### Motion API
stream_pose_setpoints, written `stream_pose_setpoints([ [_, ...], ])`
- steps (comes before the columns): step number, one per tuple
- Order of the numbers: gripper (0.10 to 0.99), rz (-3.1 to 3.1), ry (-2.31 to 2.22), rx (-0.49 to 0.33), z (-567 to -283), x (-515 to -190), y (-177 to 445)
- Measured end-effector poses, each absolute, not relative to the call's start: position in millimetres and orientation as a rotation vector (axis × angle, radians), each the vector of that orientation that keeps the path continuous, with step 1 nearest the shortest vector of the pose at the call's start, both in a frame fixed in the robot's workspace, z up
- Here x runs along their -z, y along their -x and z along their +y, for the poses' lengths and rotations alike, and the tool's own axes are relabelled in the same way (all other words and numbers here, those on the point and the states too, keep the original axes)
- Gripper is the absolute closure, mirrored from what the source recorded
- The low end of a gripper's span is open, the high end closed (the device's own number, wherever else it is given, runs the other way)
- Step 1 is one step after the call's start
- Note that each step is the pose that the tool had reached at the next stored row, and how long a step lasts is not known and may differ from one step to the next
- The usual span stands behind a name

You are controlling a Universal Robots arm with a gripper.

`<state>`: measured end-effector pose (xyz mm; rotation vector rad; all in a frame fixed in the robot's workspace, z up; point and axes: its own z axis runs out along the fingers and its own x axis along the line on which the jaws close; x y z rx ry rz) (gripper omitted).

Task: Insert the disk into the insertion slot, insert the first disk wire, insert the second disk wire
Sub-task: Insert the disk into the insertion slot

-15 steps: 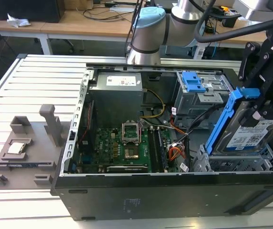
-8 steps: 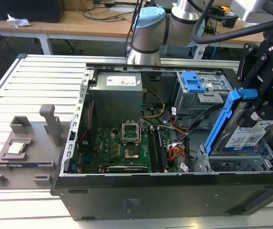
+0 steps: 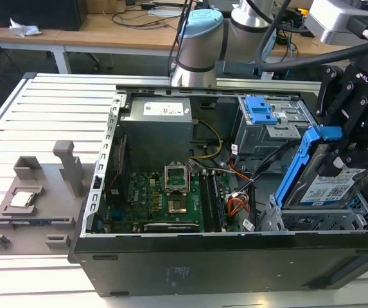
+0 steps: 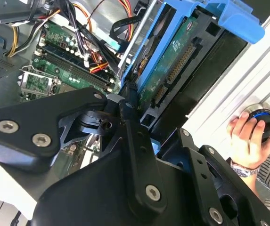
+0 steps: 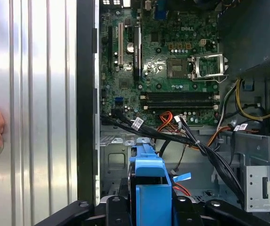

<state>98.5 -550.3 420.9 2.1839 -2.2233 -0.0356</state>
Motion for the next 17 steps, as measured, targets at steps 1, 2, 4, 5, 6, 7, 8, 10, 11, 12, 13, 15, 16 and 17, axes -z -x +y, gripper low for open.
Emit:
stream_pose_setpoints([
  [1, 0.722, -2.223, -2.184, 0.036, -550.3, -420.1, -98.5],
  [2, 0.722, -2.223, -2.184, 0.036, -550.3, -419.8, -98.5],
  [4, 0.722, -2.223, -2.184, 0.036, -550.3, -418.8, -98.5],
  [5, 0.722, -2.223, -2.184, 0.036, -550.3, -418.4, -98.5],
  [6, 0.722, -2.223, -2.184, 0.036, -550.3, -418.0, -98.5],
  [7, 0.722, -2.223, -2.184, 0.036, -550.3, -417.3, -98.5],
  [8, 0.722, -2.223, -2.184, 0.036, -550.3, -416.5, -98.5],
  [10, 0.722, -2.223, -2.184, 0.036, -550.3, -414.8, -98.5],
  [11, 0.722, -2.223, -2.184, 0.036, -550.2, -414.2, -98.5],
  [12, 0.722, -2.223, -2.184, 0.036, -550.2, -413.3, -98.5],
  [13, 0.722, -2.223, -2.184, 0.036, -550.3, -412.6, -98.5],
  [15, 0.722, -2.223, -2.184, 0.036, -550.3, -410.9, -98.5],
  [16, 0.722, -2.223, -2.184, 0.036, -550.3, -410.0, -98.5],
  [17, 0.722, -2.223, -2.184, 0.036, -550.2, -408.5, -98.5],
])
